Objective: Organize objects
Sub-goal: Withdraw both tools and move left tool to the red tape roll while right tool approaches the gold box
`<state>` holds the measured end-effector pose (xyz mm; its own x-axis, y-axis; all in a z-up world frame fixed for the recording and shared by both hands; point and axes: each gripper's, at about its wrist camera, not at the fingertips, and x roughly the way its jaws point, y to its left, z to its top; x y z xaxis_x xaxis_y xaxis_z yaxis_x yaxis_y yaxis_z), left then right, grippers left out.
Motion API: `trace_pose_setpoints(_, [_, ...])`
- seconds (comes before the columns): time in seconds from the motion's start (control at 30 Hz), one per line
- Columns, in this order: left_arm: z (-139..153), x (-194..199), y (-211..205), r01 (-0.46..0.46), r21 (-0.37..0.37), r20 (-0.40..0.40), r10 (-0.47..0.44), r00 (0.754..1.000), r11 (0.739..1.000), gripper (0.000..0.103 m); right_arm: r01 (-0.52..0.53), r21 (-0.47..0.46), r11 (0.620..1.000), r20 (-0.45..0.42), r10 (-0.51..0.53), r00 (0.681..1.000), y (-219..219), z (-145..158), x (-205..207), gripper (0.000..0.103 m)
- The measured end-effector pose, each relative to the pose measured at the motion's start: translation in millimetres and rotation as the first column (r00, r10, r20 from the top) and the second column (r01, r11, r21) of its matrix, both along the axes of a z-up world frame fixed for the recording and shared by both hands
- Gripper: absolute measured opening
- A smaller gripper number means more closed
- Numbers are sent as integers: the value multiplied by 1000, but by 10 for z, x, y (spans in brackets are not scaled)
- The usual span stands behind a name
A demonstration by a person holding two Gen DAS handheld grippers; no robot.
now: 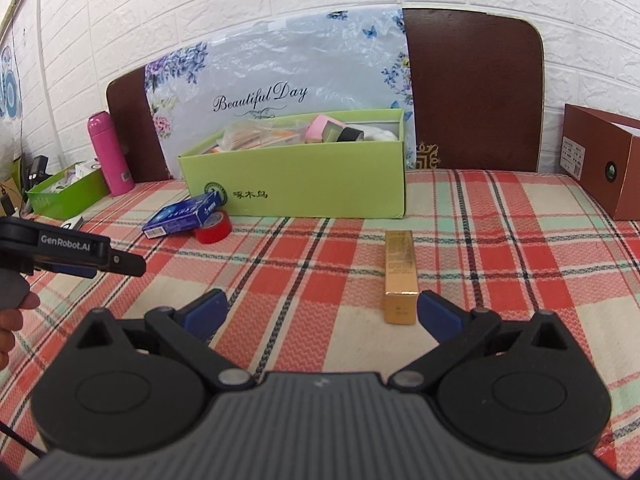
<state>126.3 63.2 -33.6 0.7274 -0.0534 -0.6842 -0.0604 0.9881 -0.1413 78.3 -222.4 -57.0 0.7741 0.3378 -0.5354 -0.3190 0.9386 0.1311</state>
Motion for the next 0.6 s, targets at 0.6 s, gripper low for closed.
trace_pose_setpoints(0.6, [128, 1017, 342, 0, -99, 34, 3, 999, 995, 88, 42, -40, 998, -44, -44, 998, -44, -94, 31, 103])
